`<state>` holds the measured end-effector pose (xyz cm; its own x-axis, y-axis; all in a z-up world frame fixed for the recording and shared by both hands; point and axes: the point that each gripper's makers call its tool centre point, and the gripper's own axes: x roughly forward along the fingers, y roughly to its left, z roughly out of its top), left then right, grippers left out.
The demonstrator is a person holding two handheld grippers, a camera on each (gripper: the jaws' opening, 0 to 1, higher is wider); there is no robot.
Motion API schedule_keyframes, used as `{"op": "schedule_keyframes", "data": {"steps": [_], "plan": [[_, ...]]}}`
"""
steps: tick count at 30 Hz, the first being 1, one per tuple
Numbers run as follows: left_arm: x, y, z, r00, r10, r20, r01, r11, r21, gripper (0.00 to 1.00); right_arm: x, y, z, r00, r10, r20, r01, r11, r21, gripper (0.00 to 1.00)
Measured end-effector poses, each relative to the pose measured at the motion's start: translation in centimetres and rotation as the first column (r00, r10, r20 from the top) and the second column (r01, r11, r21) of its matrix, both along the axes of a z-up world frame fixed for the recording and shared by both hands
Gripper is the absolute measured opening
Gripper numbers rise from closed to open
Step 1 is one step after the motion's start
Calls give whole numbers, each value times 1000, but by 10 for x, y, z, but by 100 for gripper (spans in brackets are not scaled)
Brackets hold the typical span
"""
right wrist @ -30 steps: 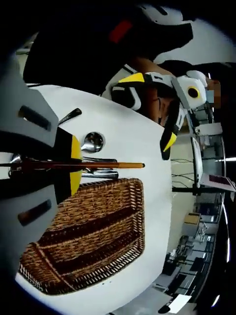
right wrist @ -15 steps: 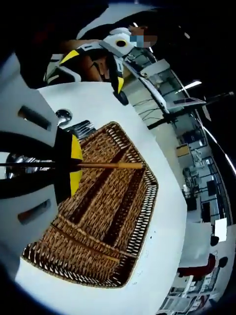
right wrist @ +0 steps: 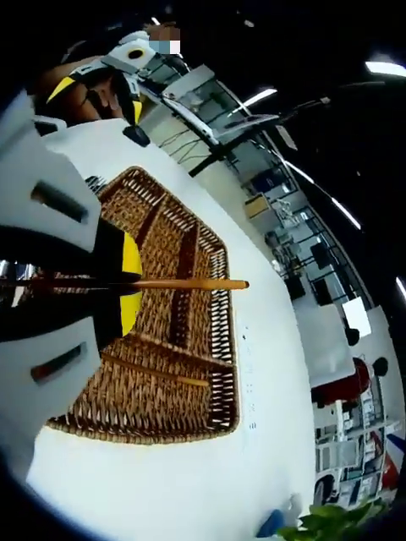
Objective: Arrange the knives, forks, and spoons in their matching storage slots by inserting each utensil handle-first until every utensil is classified and aligned in the correct compartment
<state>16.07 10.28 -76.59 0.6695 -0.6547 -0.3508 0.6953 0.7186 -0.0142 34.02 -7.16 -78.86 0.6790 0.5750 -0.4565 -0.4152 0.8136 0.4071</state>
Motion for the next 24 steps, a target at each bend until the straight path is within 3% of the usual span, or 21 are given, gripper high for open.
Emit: {"op": "schedule_keyframes", "data": {"steps": [2, 5, 12, 15, 20, 24], "plan": [[0, -1, -1, 1000, -4, 0, 4, 1000, 1, 98, 4, -1, 1, 999, -35, -11, 36, 998, 42, 3], [1, -3, 0, 1000, -10, 1, 10, 1000, 0, 98, 14, -13, -2, 994, -109, -5, 109, 994, 24, 3], [3, -6, 1, 1000, -22, 6, 22, 1000, 0, 98, 30, -31, -12, 961, -273, -55, 276, 958, 77, 3], [3, -6, 1, 1000, -24, 5, 24, 1000, 0, 98, 37, -38, -15, 948, -314, -47, 317, 947, 61, 3], [4, -8, 0, 1000, -31, 3, 31, 1000, 2, 98, 45, -42, -18, 929, -366, -60, 370, 924, 95, 3], [4, -9, 0, 1000, -31, 2, 31, 999, 4, 98, 47, -46, -30, 921, -385, -59, 387, 922, 27, 3]]}}
